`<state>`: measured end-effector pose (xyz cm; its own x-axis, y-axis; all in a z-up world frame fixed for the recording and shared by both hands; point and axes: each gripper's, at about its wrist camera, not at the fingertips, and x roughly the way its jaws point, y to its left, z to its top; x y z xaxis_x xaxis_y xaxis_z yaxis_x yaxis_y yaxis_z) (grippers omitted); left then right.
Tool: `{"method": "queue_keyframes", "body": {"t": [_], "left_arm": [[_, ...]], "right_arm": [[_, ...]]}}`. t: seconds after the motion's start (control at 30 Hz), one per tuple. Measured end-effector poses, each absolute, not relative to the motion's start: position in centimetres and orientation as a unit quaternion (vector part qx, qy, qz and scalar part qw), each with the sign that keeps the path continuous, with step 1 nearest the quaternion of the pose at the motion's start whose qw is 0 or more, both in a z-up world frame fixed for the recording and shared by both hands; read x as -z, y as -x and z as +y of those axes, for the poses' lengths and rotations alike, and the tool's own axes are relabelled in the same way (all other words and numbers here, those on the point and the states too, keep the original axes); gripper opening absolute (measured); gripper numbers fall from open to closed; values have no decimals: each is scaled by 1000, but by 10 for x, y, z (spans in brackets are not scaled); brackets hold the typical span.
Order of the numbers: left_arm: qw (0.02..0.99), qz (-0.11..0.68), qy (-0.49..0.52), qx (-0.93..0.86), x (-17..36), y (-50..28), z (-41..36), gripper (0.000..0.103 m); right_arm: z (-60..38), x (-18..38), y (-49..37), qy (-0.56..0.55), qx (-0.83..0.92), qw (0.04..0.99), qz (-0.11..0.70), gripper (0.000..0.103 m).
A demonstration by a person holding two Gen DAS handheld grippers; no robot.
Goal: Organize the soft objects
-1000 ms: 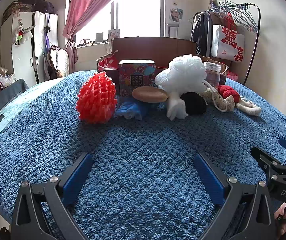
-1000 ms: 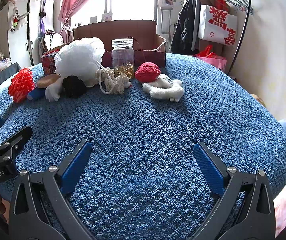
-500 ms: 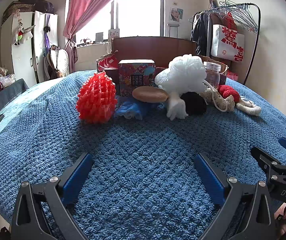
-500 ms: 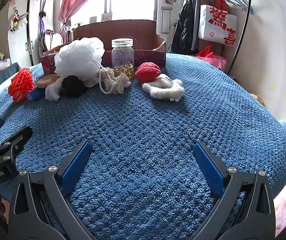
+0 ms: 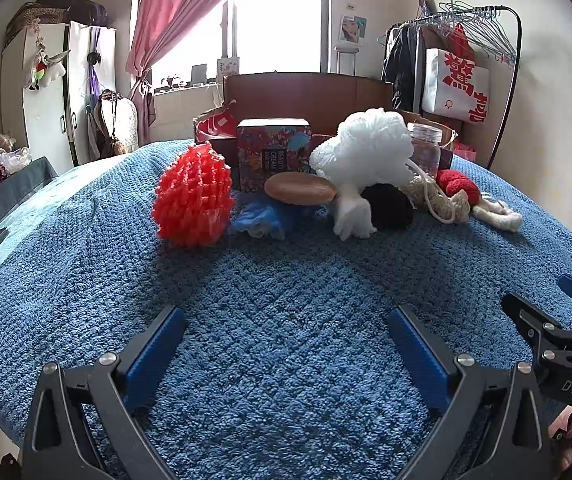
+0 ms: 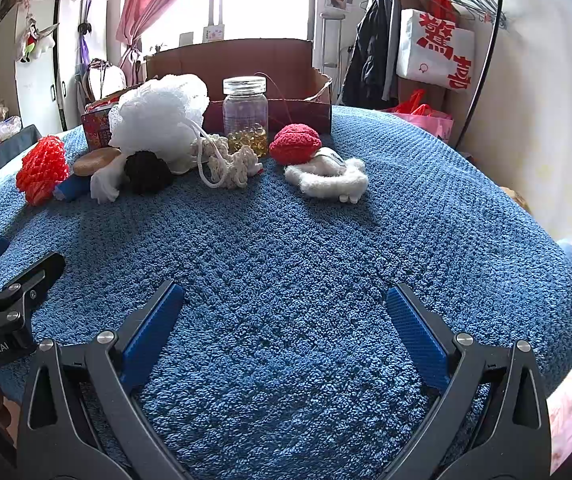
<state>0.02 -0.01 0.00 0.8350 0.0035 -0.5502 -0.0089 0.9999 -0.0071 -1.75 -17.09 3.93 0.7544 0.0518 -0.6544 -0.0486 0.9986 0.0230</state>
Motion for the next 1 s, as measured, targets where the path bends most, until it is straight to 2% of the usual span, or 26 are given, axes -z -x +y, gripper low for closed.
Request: {"method": "queue_keyframes", "body": {"t": [1.0], "left_arm": [[951, 308, 23, 23, -8, 4, 15, 103]], "right_arm": [[-173, -43, 14, -6, -41, 930, 364, 103]]}}
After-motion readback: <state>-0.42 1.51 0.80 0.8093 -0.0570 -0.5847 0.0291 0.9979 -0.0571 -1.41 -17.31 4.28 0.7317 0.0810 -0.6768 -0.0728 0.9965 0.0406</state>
